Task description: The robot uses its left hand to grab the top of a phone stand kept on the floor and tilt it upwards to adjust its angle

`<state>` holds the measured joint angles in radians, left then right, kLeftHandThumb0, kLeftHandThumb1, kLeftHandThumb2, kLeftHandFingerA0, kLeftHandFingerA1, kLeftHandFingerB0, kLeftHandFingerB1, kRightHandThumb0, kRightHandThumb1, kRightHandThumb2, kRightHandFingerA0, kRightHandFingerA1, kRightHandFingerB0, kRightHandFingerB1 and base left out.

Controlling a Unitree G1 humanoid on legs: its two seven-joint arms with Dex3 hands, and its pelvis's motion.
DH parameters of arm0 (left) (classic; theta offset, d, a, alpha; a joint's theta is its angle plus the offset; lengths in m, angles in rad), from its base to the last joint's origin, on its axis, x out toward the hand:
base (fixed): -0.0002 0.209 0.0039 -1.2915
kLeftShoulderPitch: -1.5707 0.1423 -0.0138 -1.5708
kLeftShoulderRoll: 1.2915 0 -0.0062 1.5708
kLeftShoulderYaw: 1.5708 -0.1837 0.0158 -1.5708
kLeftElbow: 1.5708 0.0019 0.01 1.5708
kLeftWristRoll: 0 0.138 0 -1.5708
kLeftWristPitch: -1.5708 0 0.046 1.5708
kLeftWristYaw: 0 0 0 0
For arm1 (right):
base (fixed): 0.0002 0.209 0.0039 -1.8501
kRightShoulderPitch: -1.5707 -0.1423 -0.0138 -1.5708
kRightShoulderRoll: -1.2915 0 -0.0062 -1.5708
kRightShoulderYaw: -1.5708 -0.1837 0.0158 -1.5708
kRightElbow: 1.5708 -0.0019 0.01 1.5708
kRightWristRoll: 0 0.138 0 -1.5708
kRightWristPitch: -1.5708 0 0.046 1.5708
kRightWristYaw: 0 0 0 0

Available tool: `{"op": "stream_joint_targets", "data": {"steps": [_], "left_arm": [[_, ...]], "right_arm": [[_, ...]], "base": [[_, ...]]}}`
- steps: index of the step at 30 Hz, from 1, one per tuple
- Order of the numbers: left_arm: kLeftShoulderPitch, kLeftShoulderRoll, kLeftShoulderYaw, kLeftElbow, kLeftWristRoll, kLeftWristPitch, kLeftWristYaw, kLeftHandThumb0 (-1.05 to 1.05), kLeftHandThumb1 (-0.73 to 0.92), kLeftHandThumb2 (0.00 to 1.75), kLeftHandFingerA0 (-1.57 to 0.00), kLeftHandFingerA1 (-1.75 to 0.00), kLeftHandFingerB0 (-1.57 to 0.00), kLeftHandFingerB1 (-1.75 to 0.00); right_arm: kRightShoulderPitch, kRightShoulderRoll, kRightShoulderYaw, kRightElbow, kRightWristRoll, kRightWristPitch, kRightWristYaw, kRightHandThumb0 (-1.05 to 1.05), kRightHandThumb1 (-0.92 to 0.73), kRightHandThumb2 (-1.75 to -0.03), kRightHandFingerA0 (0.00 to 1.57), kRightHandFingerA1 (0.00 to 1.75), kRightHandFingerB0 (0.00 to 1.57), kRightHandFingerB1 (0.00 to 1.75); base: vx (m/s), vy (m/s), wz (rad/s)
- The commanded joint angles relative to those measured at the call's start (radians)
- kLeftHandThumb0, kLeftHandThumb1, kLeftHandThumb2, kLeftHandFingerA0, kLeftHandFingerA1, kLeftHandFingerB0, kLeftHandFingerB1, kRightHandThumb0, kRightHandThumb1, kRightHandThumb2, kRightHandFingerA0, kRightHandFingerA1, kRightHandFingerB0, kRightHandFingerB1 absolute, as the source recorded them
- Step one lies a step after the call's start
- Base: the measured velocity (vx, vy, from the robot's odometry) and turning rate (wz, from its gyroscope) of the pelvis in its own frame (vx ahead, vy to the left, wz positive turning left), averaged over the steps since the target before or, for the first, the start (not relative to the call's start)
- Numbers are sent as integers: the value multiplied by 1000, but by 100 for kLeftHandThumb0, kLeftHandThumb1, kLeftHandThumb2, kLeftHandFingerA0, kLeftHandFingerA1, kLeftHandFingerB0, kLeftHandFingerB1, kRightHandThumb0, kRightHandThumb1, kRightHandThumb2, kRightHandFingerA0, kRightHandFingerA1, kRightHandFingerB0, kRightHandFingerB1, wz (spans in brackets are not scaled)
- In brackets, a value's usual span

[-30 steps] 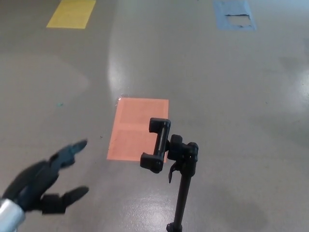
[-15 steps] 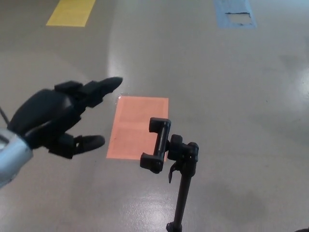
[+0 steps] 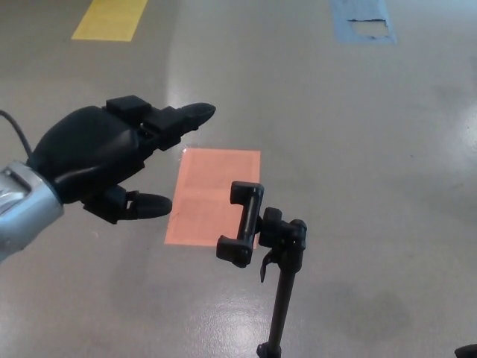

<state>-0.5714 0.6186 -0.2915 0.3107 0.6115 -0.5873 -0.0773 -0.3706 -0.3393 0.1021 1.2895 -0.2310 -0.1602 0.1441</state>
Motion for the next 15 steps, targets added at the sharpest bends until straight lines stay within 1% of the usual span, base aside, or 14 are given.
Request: {"op": "stream_joint_targets", "data": {"steps": [1, 2, 4, 5, 6, 9, 10, 11, 12, 13, 14, 15], "left_arm": [[-24, 28, -17, -2, 59, -17, -17, -93, 68, 97, -19, -43, 0, -5], [-26, 29, -19, -8, 60, -11, -24, -88, 65, 97, -24, -46, 0, -10], [-27, 32, -22, -27, 70, 4, -35, -88, 65, 97, -25, -47, 0, -10], [-26, 33, -23, -30, 72, 7, -36, -88, 65, 97, -25, -47, 0, -10], [-25, 33, -25, -38, 84, 8, -32, -83, 62, 95, -20, -45, 0, -13], [-25, 32, -24, -54, 95, 11, -31, -82, 61, 95, -21, -45, 0, -13], [-18, 33, -22, -63, 92, 17, -40, -80, 77, 62, -28, -31, 0, -10], [-2, 33, -21, -80, 90, 23, -49, -96, 69, 96, -21, -43, 0, 0], [7, 33, -21, -90, 90, 26, -53, -96, 69, 96, -21, -43, 0, 0], [13, 29, -22, -94, 92, 27, -50, -77, 73, 64, -28, -33, 0, -7], [11, 26, -22, -90, 93, 25, -44, -77, 73, 64, -28, -33, 0, -7], [10, 23, -25, -86, 105, 25, -36, -89, 65, 96, -25, -47, 0, -7]], "right_arm": [[-10, -17, -11, 6, 5, 9, 9, -67, -80, -65, 27, 39, 24, 31], [-14, -17, -12, 7, 4, 11, 10, -67, -80, -65, 26, 39, 24, 31], [-18, -16, -13, 7, 5, 15, 15, -67, -80, -65, 26, 39, 24, 31], [-18, -16, -14, 7, 5, 15, 16, -67, -80, -65, 26, 39, 24, 31], [-16, -15, -15, 6, 6, 14, 17, -66, -80, -65, 27, 39, 24, 31], [-21, -18, -15, 5, 6, 17, 20, -66, -80, -64, 28, 39, 24, 32], [-22, -17, -13, 5, 4, 17, 21, -67, -80, -65, 27, 39, 24, 31], [-14, -18, -11, 5, 2, 14, 21, -66, -80, -64, 28, 40, 24, 32], [-7, -18, -10, 4, 1, 12, 21, -66, -80, -64, 28, 40, 24, 32], [-5, -20, -8, 5, -1, 12, 24, -67, -81, -64, 25, 40, 22, 31], [-9, -21, -7, 5, -2, 13, 26, -67, -81, -64, 25, 40, 22, 31], [-14, -22, -2, 7, -7, 14, 27, -66, -81, -64, 25, 38, 23, 31]], "base": [[0, 0, 0], [0, 0, 0], [0, 0, 0], [0, 0, 0], [0, 0, 0], [0, 0, 0], [0, 0, 0], [0, 0, 0], [0, 0, 0], [0, 0, 0], [0, 0, 0], [0, 0, 0]]}}
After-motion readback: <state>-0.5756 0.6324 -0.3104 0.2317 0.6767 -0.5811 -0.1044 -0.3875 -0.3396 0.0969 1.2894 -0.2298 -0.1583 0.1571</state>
